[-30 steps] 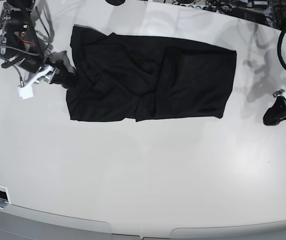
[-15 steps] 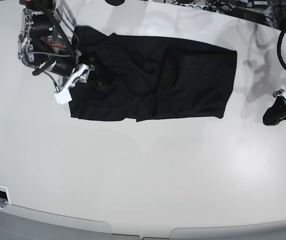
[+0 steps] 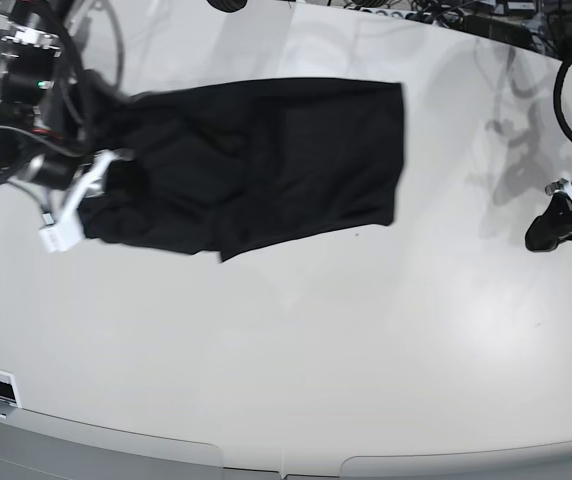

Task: Layout the t-shirt on the table in an organized manner, then fold the t-shirt properly
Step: 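Lift the folded bundle end with the right gripper and flip it over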

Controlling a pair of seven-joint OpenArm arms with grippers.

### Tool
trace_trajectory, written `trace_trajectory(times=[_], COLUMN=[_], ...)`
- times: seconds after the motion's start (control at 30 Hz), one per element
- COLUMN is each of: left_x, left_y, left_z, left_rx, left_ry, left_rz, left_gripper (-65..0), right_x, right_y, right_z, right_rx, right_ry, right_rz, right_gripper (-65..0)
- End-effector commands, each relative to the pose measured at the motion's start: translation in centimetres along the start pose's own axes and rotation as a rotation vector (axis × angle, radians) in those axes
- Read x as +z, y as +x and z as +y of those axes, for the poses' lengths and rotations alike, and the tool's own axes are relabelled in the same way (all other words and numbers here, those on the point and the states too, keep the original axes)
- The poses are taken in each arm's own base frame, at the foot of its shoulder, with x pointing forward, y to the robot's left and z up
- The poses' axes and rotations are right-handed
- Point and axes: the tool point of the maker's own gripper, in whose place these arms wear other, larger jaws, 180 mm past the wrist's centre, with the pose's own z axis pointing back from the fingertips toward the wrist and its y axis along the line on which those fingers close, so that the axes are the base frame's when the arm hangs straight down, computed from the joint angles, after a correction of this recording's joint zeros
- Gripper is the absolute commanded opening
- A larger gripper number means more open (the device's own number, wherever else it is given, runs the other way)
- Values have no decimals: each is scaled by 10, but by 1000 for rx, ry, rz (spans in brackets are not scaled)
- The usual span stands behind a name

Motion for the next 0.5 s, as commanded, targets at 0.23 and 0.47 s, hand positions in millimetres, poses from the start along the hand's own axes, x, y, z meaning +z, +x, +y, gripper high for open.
trace_trajectory(times=[0.23, 0.47], left_x=[4, 5], left_y=[19, 22], left_z=[-2, -4], left_rx=[-23, -14], left_ry=[-11, -26], left_rz=[-53, -67], left_gripper=[-650, -650], right_x=[62, 33], right_y=[49, 64], right_z=[20, 120], right_rx=[303, 432], right_ry=[-165, 39], right_rz=[-115, -203], right_gripper=[-650, -650])
